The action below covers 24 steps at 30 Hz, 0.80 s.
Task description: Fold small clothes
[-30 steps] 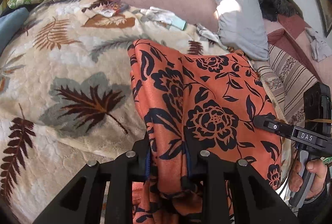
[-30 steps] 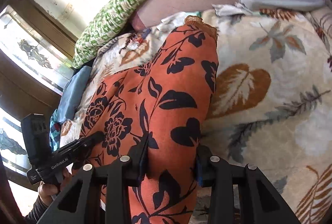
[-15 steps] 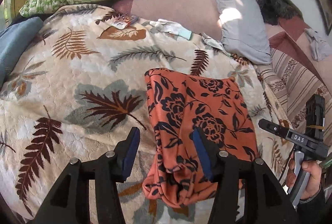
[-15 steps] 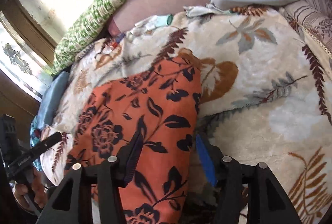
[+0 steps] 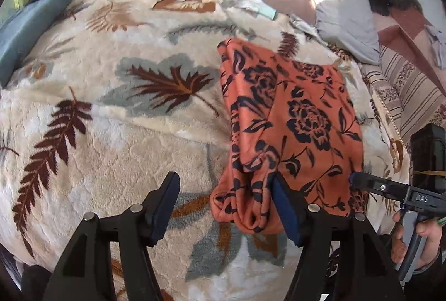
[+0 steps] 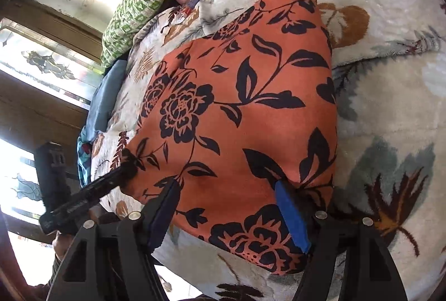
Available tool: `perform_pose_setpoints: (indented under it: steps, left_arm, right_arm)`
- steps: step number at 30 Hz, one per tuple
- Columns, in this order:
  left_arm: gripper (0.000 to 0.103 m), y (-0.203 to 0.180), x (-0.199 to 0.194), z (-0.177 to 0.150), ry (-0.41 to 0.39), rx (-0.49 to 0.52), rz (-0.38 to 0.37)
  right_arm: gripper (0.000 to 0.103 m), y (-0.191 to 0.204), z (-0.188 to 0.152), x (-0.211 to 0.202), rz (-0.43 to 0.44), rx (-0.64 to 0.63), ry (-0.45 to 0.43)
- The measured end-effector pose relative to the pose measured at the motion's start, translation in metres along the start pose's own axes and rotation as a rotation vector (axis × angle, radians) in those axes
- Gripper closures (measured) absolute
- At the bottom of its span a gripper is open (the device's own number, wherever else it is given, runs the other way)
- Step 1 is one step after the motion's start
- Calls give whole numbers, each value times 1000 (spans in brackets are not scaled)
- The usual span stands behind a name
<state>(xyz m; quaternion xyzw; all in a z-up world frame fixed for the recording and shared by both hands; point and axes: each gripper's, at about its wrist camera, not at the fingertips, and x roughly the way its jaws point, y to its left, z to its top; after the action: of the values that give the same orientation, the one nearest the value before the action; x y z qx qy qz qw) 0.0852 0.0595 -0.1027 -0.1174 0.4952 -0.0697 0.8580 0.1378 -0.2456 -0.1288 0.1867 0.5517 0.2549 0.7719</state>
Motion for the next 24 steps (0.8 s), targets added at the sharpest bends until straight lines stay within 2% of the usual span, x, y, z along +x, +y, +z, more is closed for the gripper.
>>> perform_pose_setpoints:
  steps: [1, 2, 3, 4, 5, 7, 11, 15, 16, 17, 19, 20, 21, 22, 24]
  left_arm:
    - [34, -4, 1, 0, -15, 35, 53]
    - [34, -5, 10, -2, 10, 58, 112]
    - [34, 0, 25, -4, 66, 53, 130]
    - [34, 10, 35, -6, 107, 5, 106]
    - [33, 21, 35, -7, 104, -70, 64]
    - [33, 27, 29, -5, 108, -135, 32]
    - [34, 11, 0, 2, 44, -102, 3]
    - [34, -12, -20, 20, -32, -49, -75]
    - [34, -18, -15, 23, -33, -18, -67]
    - [34, -24, -6, 26, -22, 12, -25]
    - [33, -20, 24, 25, 42, 34, 125]
    - [33, -12, 39, 24, 93, 18, 142]
    - [31, -3, 46, 22, 116, -29, 102]
    - [31, 2, 45, 20, 109, -67, 78]
    - [32, -2, 40, 21, 92, -35, 92]
  right_arm:
    - [28, -1, 0, -1, 6, 8, -3]
    - [28, -3, -2, -1, 16, 19, -10]
    - [28, -5, -3, -2, 26, 25, -15]
    - [28, -6, -5, 0, 34, 26, -17]
    - [28, -5, -5, 1, 40, 25, -16]
    - [28, -7, -4, 2, 50, 24, -9]
    - [28, -8, 0, 5, 64, 24, 2]
    - [27, -7, -2, 6, 76, 21, -2]
    - [27, -7, -4, 6, 80, 22, -5]
    - [27, -7, -4, 6, 84, 23, -4]
    - [27, -8, -4, 4, 95, 28, -1]
    - [27, -9, -4, 4, 101, 29, 5]
    - [27, -9, -3, 4, 107, 30, 13]
    - [27, -9, 0, 1, 117, 36, 19]
    - [27, -7, 9, -15, 145, 31, -28]
